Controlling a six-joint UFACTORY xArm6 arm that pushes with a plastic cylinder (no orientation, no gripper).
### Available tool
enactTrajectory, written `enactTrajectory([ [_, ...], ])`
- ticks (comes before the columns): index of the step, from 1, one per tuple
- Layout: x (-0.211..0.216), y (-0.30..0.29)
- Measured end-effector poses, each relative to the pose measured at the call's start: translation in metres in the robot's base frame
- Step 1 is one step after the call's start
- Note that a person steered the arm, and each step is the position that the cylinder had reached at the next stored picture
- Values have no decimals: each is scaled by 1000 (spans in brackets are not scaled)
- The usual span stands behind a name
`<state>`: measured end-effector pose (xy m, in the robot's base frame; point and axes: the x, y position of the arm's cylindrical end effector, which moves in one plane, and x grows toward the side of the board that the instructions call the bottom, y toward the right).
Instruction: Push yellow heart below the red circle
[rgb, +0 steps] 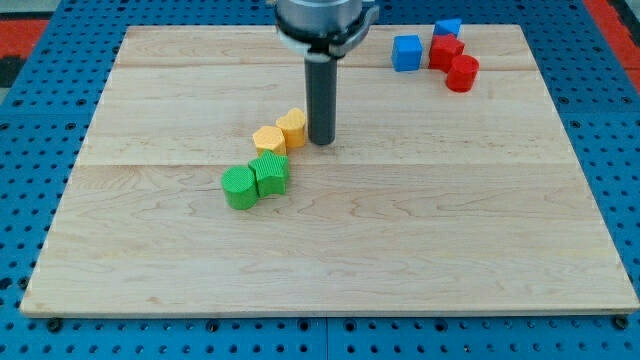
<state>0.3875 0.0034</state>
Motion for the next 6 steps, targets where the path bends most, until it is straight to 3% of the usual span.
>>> enactTrajectory([
  [1, -45, -22],
  [2, -59, -94],
  [3, 8, -74],
  [5, 4, 156],
  [6, 4, 115],
])
